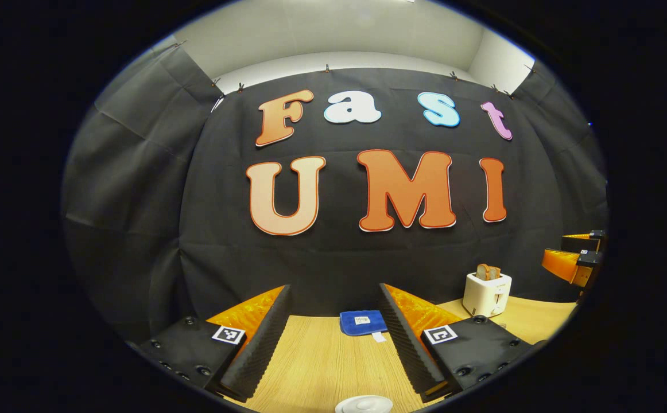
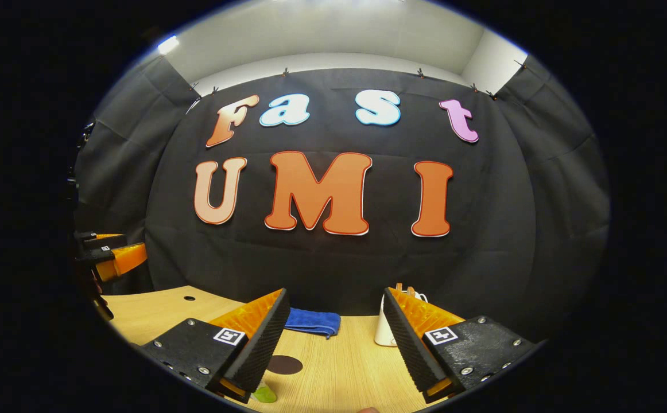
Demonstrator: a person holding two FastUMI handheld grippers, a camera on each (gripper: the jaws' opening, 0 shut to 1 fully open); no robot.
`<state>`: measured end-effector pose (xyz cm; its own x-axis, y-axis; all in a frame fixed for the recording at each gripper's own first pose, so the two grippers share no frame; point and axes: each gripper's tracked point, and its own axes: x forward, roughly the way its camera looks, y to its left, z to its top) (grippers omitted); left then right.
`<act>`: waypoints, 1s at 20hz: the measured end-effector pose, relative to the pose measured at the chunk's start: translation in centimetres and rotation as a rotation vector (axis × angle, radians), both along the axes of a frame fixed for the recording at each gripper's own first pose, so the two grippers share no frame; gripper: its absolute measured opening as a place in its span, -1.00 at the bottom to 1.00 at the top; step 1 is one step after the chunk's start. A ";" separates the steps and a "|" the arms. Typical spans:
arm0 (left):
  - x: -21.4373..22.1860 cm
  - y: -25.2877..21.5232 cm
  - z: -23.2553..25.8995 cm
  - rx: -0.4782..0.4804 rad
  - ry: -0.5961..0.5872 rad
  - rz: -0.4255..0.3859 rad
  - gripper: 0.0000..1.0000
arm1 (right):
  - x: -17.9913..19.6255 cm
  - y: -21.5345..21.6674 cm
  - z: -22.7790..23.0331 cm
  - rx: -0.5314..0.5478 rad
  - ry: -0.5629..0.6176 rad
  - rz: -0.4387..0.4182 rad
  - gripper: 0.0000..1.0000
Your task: Open the teacup lid with one hand, grasp the water bottle and pour water into the teacup with the other hand; after pouring, place the water bottle on the coaster and then close the teacup lid.
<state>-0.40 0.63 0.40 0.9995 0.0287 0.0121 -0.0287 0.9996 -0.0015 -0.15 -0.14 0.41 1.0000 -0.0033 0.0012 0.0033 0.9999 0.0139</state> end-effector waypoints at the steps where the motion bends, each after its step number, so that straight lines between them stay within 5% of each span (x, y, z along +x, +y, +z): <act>1: 0.0 0.0 -0.1 0.000 0.001 0.000 0.93 | -0.1 0.0 -0.1 0.001 0.001 0.000 0.95; 11: -0.5 -0.4 -2.7 -0.004 0.054 -0.030 0.93 | -0.6 1.4 -1.9 -0.009 0.030 0.038 0.95; 20: -2.1 -1.0 -10.0 0.015 0.192 -0.089 0.95 | -2.0 3.6 -5.7 -0.006 0.068 0.147 0.96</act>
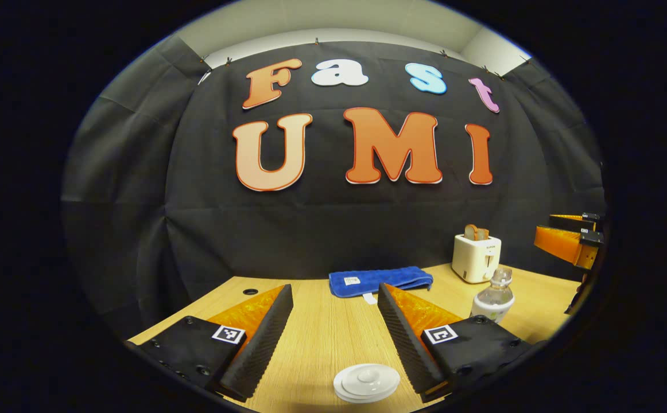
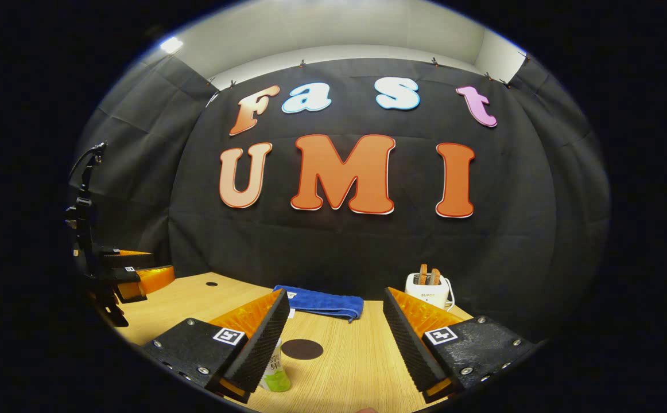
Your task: Open the teacup lid with one hand, grasp the water bottle and pour water into the teacup with the other hand; after pouring, place the water bottle on the coaster and then close the teacup lid.
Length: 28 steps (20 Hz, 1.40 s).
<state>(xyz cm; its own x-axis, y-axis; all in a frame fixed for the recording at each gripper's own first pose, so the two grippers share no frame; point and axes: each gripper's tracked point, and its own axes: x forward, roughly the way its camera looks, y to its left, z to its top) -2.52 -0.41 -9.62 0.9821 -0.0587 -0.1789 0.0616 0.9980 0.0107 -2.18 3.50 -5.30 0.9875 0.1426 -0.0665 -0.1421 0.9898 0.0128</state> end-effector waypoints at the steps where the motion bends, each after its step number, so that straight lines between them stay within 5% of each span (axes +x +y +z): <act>1: -0.2 -0.1 -0.6 -0.001 0.011 -0.008 0.95 | 0.0 0.3 -0.8 -0.007 0.016 0.013 0.96; 15: -2.7 -3.4 -10.5 -0.045 0.183 -0.120 0.94 | -2.3 3.3 -6.8 -0.024 0.136 0.137 0.96; 16: -2.7 -3.5 -10.9 -0.031 0.187 -0.123 0.77 | -2.3 3.4 -7.0 -0.024 0.140 0.138 0.97; 23: -2.9 -4.1 -13.5 -0.037 0.233 -0.125 0.53 | -2.4 3.7 -8.0 -0.041 0.159 0.153 0.97; 28: -2.6 -4.1 -13.2 -0.048 0.228 -0.117 0.12 | -2.5 4.1 -8.2 -0.055 0.159 0.167 0.96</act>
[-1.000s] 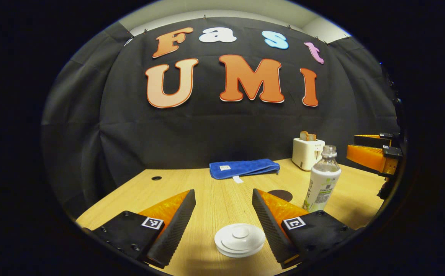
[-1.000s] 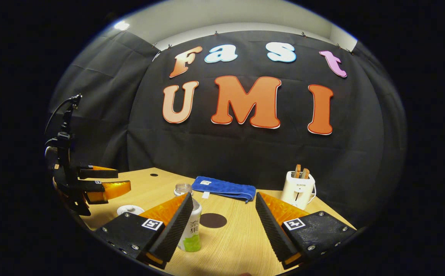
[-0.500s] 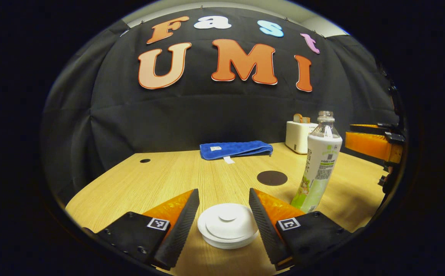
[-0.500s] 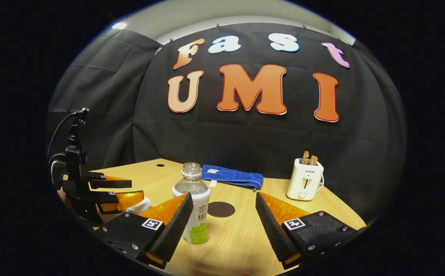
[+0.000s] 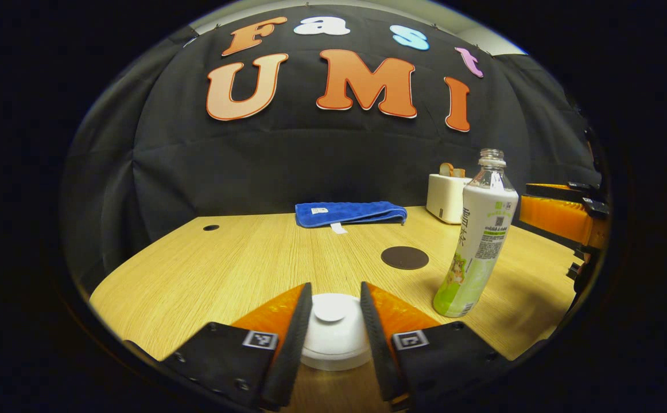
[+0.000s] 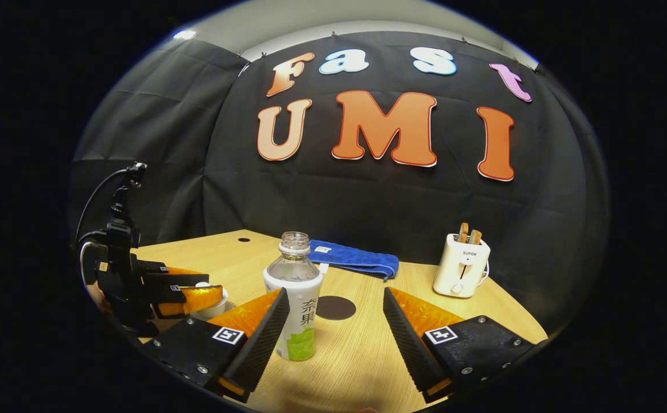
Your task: Open the teacup lid with one hand, grasp the water bottle and pour water into the teacup with the other hand; after pouring, place the water bottle on the coaster and then close the teacup lid.
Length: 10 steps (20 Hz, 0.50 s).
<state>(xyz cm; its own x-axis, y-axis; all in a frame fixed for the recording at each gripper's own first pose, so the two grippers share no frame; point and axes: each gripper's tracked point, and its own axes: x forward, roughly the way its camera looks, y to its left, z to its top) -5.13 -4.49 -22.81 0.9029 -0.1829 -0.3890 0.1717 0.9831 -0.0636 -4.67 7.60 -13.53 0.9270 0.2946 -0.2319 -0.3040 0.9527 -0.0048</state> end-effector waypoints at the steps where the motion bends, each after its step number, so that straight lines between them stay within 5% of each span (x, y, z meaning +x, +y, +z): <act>1: 0.0 -0.1 -0.1 0.003 0.006 -0.003 -0.03 | -0.1 0.1 -0.1 -0.001 0.000 0.003 0.96; 2: -0.1 0.1 0.0 0.004 0.000 0.001 0.04 | -0.2 0.2 0.0 -0.003 0.000 0.006 0.97; 5: -0.2 0.8 0.3 -0.009 -0.001 0.034 -0.36 | -0.4 0.4 -0.3 -0.017 0.002 0.016 0.97; 10: 0.2 0.8 1.2 0.004 -0.036 0.028 -0.34 | -0.7 1.6 -1.1 -0.050 0.010 0.053 0.97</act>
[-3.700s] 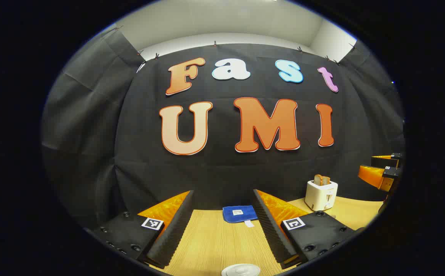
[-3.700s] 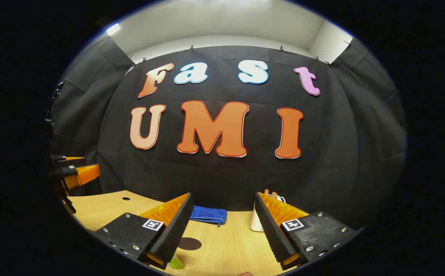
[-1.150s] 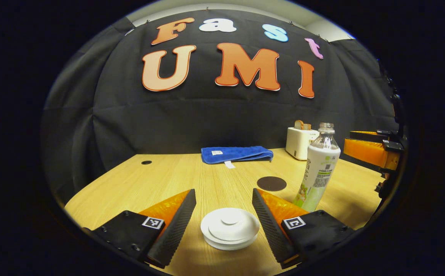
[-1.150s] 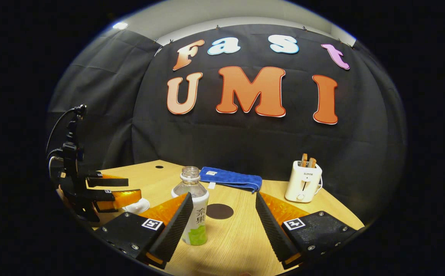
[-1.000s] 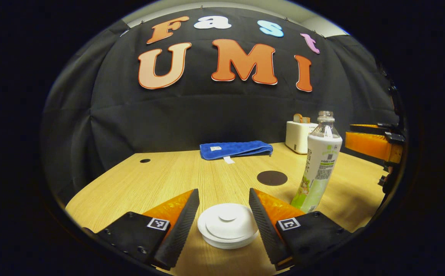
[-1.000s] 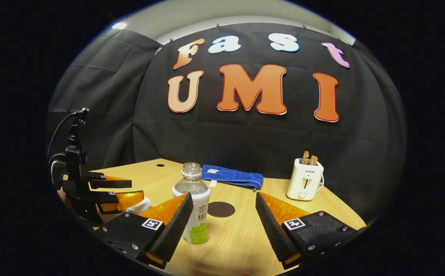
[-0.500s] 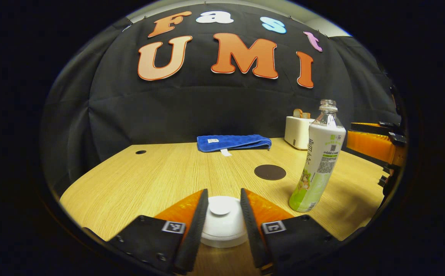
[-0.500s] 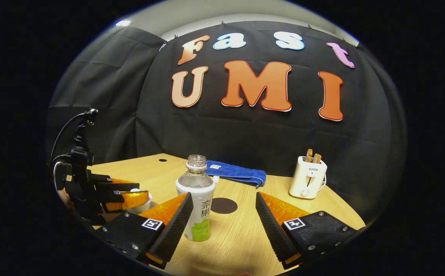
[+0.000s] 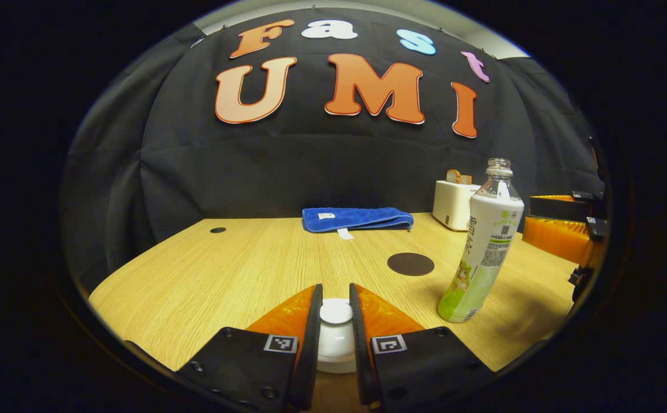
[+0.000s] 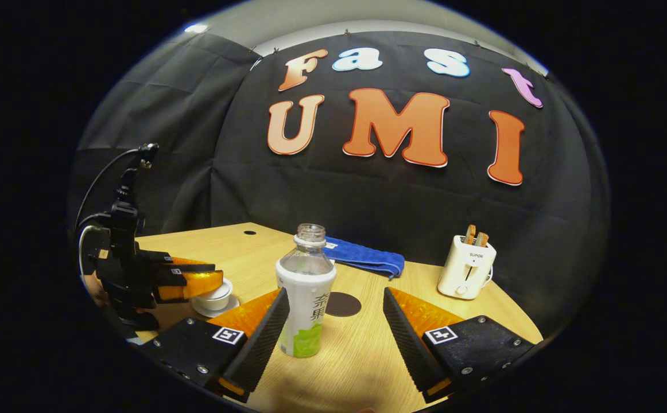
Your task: Open the teacup lid with one hand, grasp the water bottle and pour water into the teacup with the other hand; after pouring, place the water bottle on the coaster and then close the teacup lid.
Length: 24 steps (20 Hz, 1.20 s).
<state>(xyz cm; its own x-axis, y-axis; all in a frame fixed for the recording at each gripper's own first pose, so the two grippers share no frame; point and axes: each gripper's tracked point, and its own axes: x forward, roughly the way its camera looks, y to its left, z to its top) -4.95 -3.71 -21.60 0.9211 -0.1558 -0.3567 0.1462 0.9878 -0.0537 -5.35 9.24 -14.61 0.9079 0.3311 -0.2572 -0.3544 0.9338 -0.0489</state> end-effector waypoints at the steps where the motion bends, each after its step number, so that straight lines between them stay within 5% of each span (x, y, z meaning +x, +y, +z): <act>1: 0.1 0.3 0.7 0.007 -0.019 0.009 -0.34 | 0.0 0.2 -0.2 -0.007 0.003 0.006 0.96; 12: -0.3 4.9 4.3 0.055 -0.100 0.105 -0.34 | 1.5 3.0 -4.7 -0.025 0.088 0.019 0.88; 18: -1.1 8.3 3.9 0.058 -0.094 0.174 -0.34 | 2.1 4.7 -6.3 -0.040 0.120 0.033 0.45; 24: -1.8 10.5 3.4 0.052 -0.084 0.210 -0.35 | 2.4 5.4 -5.5 -0.001 0.125 0.035 0.29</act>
